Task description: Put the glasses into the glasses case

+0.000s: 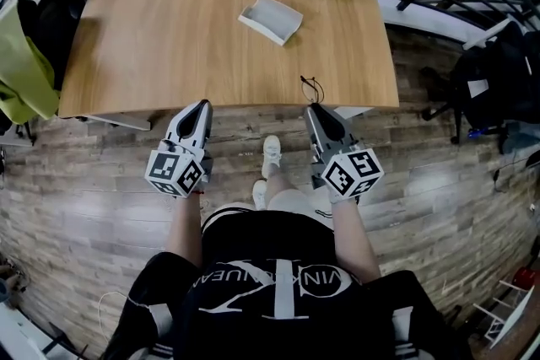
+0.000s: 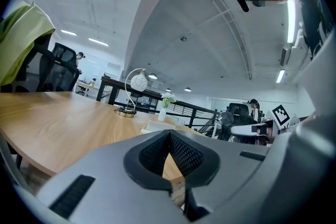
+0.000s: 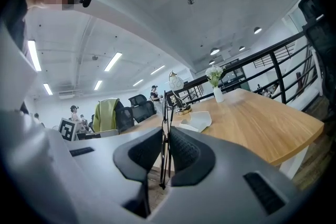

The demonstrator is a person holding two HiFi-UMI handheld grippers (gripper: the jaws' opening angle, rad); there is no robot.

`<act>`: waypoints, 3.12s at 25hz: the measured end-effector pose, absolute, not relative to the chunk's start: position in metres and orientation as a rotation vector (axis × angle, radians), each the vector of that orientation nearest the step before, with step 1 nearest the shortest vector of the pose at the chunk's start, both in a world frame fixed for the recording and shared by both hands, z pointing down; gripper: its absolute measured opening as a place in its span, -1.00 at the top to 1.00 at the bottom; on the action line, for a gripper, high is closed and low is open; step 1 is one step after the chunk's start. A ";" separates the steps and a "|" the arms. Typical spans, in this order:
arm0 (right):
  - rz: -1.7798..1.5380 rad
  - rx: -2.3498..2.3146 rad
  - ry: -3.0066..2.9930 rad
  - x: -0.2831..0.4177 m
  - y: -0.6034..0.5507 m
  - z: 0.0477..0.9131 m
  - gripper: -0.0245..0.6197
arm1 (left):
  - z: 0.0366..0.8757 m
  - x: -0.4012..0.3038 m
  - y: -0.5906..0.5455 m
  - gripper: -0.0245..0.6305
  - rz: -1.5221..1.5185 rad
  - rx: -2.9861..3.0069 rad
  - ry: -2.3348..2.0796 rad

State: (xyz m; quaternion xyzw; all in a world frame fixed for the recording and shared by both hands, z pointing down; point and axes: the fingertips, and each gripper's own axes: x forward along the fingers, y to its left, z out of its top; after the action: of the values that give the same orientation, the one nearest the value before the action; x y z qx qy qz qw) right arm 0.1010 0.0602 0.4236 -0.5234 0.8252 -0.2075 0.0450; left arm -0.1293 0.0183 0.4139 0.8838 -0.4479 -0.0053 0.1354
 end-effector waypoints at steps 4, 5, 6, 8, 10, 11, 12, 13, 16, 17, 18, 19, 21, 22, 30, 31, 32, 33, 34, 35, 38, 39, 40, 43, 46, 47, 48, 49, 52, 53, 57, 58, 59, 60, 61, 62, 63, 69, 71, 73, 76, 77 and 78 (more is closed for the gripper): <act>-0.695 -1.564 2.472 0.093 0.045 0.428 0.77 | 0.417 -0.145 0.012 0.88 -0.012 2.536 -1.340; -0.697 -1.557 2.475 0.091 0.041 0.427 0.77 | 0.417 -0.148 0.010 0.88 -0.013 2.530 -1.349; -0.694 -1.552 2.482 0.088 0.036 0.426 0.76 | 0.416 -0.151 0.007 0.88 -0.016 2.528 -1.355; -0.689 -1.538 2.487 0.083 0.024 0.421 0.76 | 0.414 -0.154 0.000 0.88 -0.021 2.529 -1.360; -0.689 -1.519 2.489 0.078 0.014 0.418 0.77 | 0.414 -0.156 -0.009 0.88 -0.025 2.529 -1.363; -0.689 -1.512 2.494 0.076 0.010 0.418 0.76 | 0.415 -0.155 -0.013 0.88 -0.027 2.529 -1.363; -0.689 -1.510 2.501 0.076 0.007 0.418 0.77 | 0.415 -0.154 -0.017 0.88 -0.029 2.531 -1.361; -0.689 -1.513 2.505 0.076 0.003 0.418 0.76 | 0.414 -0.152 -0.021 0.88 -0.032 2.533 -1.356; -0.693 -1.529 2.516 0.078 -0.011 0.419 0.77 | 0.412 -0.148 -0.035 0.88 -0.036 2.545 -1.339; -0.692 -1.531 2.522 0.078 -0.017 0.420 0.76 | 0.412 -0.147 -0.041 0.88 -0.037 2.548 -1.336; -0.691 -1.531 2.529 0.078 -0.022 0.420 0.77 | 0.412 -0.147 -0.046 0.88 -0.039 2.549 -1.335; -0.690 -1.532 2.534 0.079 -0.027 0.421 0.77 | 0.413 -0.146 -0.051 0.88 -0.041 2.549 -1.333; -0.690 -1.535 2.542 0.080 -0.037 0.422 0.77 | 0.414 -0.143 -0.061 0.88 -0.042 2.550 -1.330; -0.691 -1.537 2.546 0.080 -0.042 0.422 0.76 | 0.414 -0.142 -0.066 0.88 -0.043 2.550 -1.329; -0.691 -1.548 2.575 0.081 -0.086 0.422 0.76 | 0.410 -0.140 -0.106 0.88 -0.043 2.546 -1.333; -0.692 -1.546 2.576 0.080 -0.091 0.422 0.76 | 0.409 -0.140 -0.110 0.88 -0.041 2.546 -1.335; -0.693 -1.544 2.581 0.080 -0.095 0.422 0.76 | 0.409 -0.140 -0.114 0.88 -0.040 2.545 -1.338; -0.691 -1.542 2.588 0.079 -0.098 0.422 0.76 | 0.408 -0.140 -0.118 0.88 -0.039 2.545 -1.340; -0.687 -1.541 2.597 0.080 -0.101 0.423 0.76 | 0.408 -0.139 -0.121 0.88 -0.040 2.545 -1.342; -0.683 -1.543 2.606 0.080 -0.104 0.424 0.76 | 0.408 -0.138 -0.125 0.88 -0.040 2.545 -1.342; -0.685 -1.542 2.620 0.083 -0.115 0.424 0.76 | 0.406 -0.134 -0.134 0.88 -0.034 2.545 -1.341; -0.689 -1.540 2.621 0.084 -0.119 0.424 0.76 | 0.406 -0.132 -0.137 0.88 -0.031 2.545 -1.338; -0.692 -1.538 2.621 0.085 -0.122 0.424 0.76 | 0.407 -0.131 -0.140 0.88 -0.027 2.544 -1.336; -0.697 -1.534 2.628 0.086 -0.132 0.426 0.76 | 0.409 -0.127 -0.148 0.88 -0.012 2.542 -1.330; -0.706 -1.532 2.634 0.086 -0.141 0.429 0.76 | 0.411 -0.125 -0.155 0.88 0.008 2.542 -1.325; -0.710 -1.530 2.637 0.086 -0.143 0.430 0.76 | 0.411 -0.125 -0.157 0.88 0.014 2.541 -1.324; -0.713 -1.528 2.640 0.085 -0.145 0.431 0.76 | 0.411 -0.125 -0.159 0.88 0.019 2.540 -1.325; -0.716 -1.526 2.644 0.085 -0.147 0.432 0.76 | 0.412 -0.126 -0.161 0.88 0.025 2.538 -1.327; -0.721 -1.520 2.663 0.083 -0.153 0.435 0.76 | 0.414 -0.126 -0.168 0.88 0.039 2.531 -1.330; -0.725 -1.517 2.671 0.083 -0.155 0.437 0.76 | 0.415 -0.125 -0.170 0.88 0.043 2.529 -1.330; -0.732 -1.510 2.711 0.082 -0.165 0.443 0.76 | 0.418 -0.119 -0.175 0.88 0.067 2.535 -1.323; -0.730 -1.509 2.723 0.081 -0.167 0.444 0.76 | 0.419 -0.119 -0.175 0.88 0.076 2.537 -1.323; -0.727 -1.508 2.735 0.079 -0.170 0.446 0.76 | 0.421 -0.118 -0.174 0.88 0.088 2.538 -1.322; -0.724 -1.508 2.746 0.077 -0.173 0.448 0.76 | 0.424 -0.118 -0.173 0.88 0.103 2.539 -1.321; -0.722 -1.508 2.758 0.076 -0.175 0.450 0.76 | 0.427 -0.117 -0.173 0.88 0.118 2.538 -1.318; -0.722 -1.508 2.771 0.075 -0.177 0.452 0.76 | 0.430 -0.116 -0.173 0.88 0.133 2.538 -1.313; -0.723 -1.506 2.788 0.073 -0.179 0.454 0.76 | 0.433 -0.115 -0.173 0.88 0.147 2.539 -1.306; -0.654 -1.509 2.952 0.056 -0.195 0.459 0.76 | 0.441 -0.113 -0.180 0.88 0.208 2.552 -1.268; -0.614 -1.520 3.012 0.051 -0.202 0.462 0.76 | 0.446 -0.110 -0.185 0.88 0.217 2.557 -1.249; -0.591 -1.530 3.066 0.046 -0.210 0.467 0.76 | 0.450 -0.108 -0.191 0.88 0.223 2.558 -1.235; -0.577 -1.526 3.141 0.040 -0.216 0.473 0.76 | 0.455 -0.108 -0.198 0.88 0.218 2.550 -1.220; -0.567 -1.523 3.165 0.038 -0.220 0.474 0.76 | 0.456 -0.108 -0.201 0.88 0.214 2.549 -1.215; -0.556 -1.521 3.187 0.037 -0.223 0.476 0.76 | 0.456 -0.108 -0.204 0.88 0.212 2.551 -1.212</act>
State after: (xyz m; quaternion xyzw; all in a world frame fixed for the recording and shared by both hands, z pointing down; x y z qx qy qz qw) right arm 0.0365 -0.2235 0.4760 -0.4155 0.8707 -0.1520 -0.2148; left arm -0.1079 -0.2038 0.4561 0.8900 -0.4228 0.0738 0.1539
